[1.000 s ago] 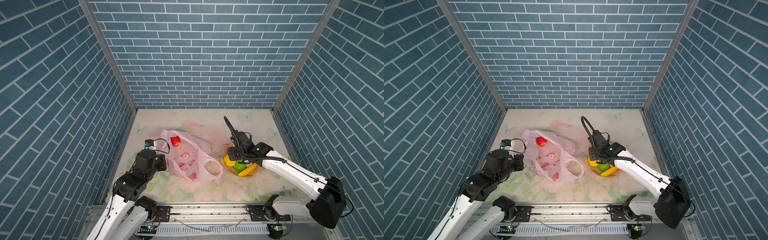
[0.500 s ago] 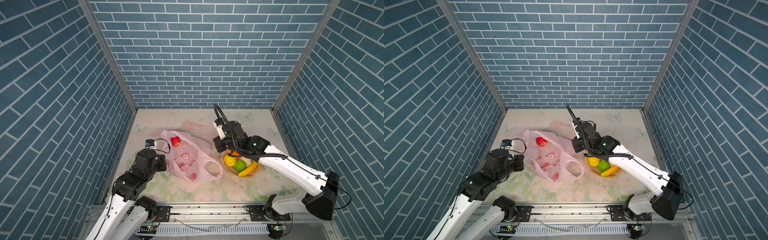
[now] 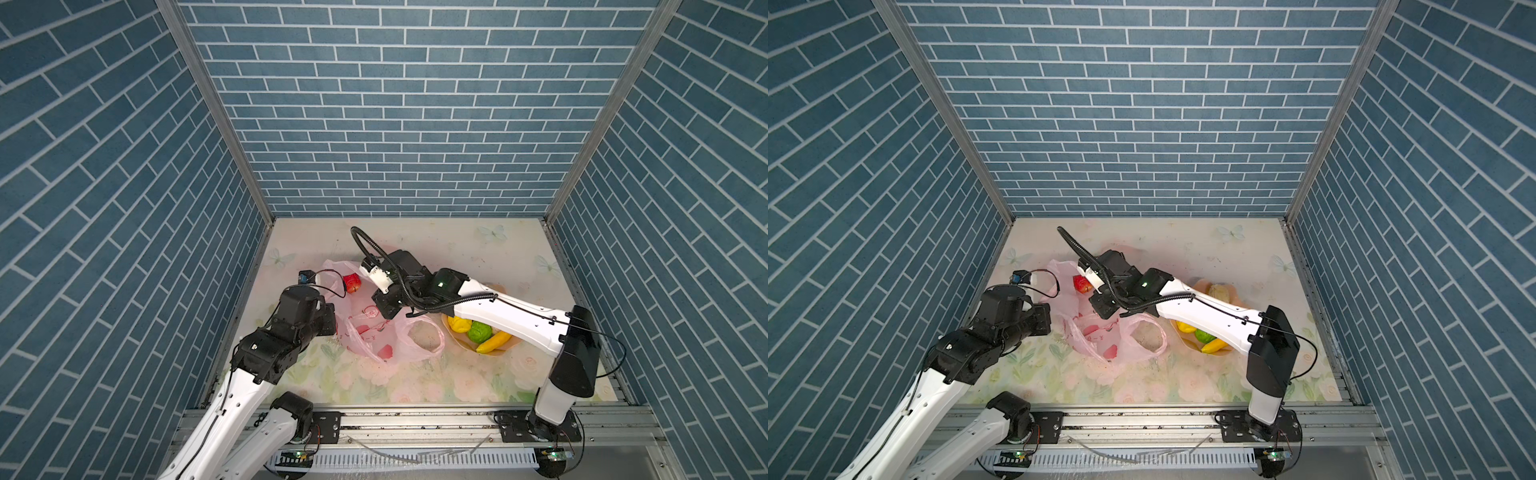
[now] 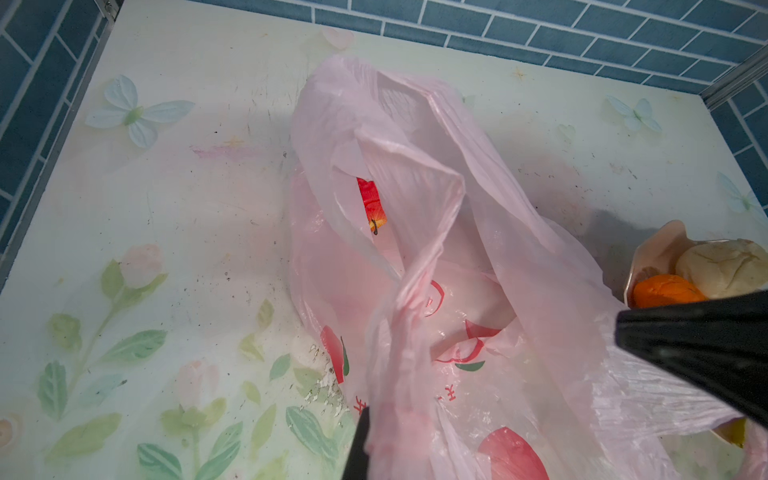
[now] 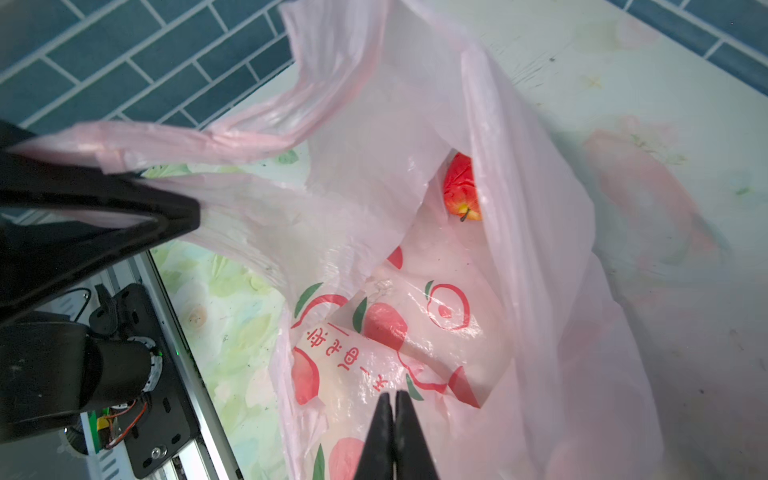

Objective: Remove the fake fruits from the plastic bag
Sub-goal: 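Move the right gripper back over the bag opening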

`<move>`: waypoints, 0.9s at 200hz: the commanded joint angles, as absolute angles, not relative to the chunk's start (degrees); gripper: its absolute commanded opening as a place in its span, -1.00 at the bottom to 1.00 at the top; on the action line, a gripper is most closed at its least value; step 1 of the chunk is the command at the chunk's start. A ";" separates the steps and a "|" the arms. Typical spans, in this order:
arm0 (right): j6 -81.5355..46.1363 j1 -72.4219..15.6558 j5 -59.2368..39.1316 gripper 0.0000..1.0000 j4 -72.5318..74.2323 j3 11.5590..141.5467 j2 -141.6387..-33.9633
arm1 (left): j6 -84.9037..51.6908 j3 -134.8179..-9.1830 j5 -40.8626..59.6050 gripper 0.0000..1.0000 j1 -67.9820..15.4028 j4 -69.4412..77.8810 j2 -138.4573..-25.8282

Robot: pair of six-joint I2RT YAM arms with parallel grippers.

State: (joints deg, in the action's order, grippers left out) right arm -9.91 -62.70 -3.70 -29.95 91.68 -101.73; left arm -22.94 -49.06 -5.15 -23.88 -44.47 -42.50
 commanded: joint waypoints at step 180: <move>-11.61 -61.10 -9.29 -0.84 -31.93 109.01 -129.23 | -20.50 -53.97 -3.52 -0.91 -23.78 -49.63 -37.73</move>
